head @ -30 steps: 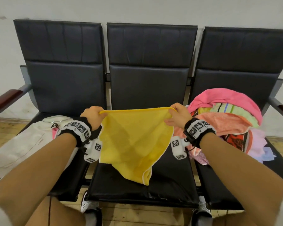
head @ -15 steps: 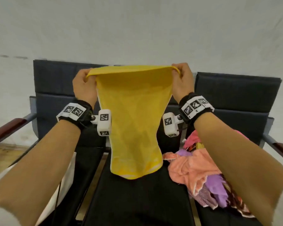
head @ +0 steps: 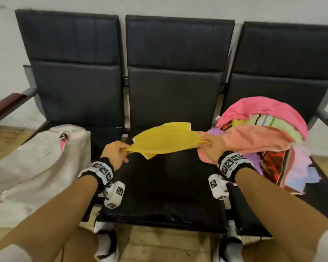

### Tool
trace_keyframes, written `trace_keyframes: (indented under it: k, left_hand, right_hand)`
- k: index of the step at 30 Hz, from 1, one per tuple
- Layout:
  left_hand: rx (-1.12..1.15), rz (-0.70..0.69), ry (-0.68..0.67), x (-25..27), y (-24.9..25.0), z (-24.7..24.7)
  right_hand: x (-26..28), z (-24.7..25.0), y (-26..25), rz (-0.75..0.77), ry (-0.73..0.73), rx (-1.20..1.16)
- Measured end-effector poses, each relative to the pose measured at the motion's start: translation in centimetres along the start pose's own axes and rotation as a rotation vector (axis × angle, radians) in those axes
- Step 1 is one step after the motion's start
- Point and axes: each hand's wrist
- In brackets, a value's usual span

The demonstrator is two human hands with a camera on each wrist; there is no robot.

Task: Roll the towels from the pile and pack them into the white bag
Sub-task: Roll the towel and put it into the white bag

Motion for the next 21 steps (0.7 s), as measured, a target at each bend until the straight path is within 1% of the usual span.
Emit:
trace_keyframes:
  k: [2,4,6,8,9,11,12,14,16,17,21]
  left_hand:
    - [-0.05,0.059,-0.085,2.2,-2.8,-2.4]
    - [-0.189,0.083,-0.171,4.0,-4.9,-4.1]
    - [-0.255,0.095,-0.261,5.8,-6.6,-5.6]
    - [-0.339,0.083,-0.364,7.5,-8.1,-7.0]
    - [-0.379,0.083,-0.396,8.2,-8.9,-7.5]
    - [-0.393,0.129,-0.426,9.6,-10.3,-8.3]
    - [-0.392,0.134,-0.424,10.3,-10.9,-8.6]
    - [-0.396,0.078,-0.38,11.4,-12.0,-9.0]
    - [-0.413,-0.01,-0.316,12.1,-12.7,-9.4]
    - [-0.408,-0.03,-0.278,12.1,-12.9,-9.3]
    - [-0.35,-0.06,-0.186,13.2,-13.5,-9.6]
  right_hand:
    - [2.2,-2.8,2.5,-0.055,-0.111,0.103]
    - [4.2,-5.5,5.5,-0.09,-0.185,0.159]
    - [6.2,-7.8,8.4,-0.102,-0.25,0.218]
    - [8.6,-9.6,9.9,-0.097,-0.336,0.251]
    - [9.6,-10.2,10.5,-0.073,-0.376,0.258]
    - [11.5,-11.0,10.7,-0.033,-0.432,0.27]
    - [12.3,-11.2,10.7,-0.043,-0.465,0.275]
    - [13.5,-11.5,10.9,-0.066,-0.51,0.304]
    - [14.2,-11.9,11.3,-0.064,-0.489,0.308]
    - [14.1,-11.9,11.4,-0.044,-0.464,0.302]
    - [15.2,-12.2,11.7,-0.003,-0.438,0.261]
Point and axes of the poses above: each hand's wrist, its own x-axis away from the middle knuckle, its own z-axis out of the back of the hand, y = z × x, and after that the axes turned 2 degrees about -y, right-handed
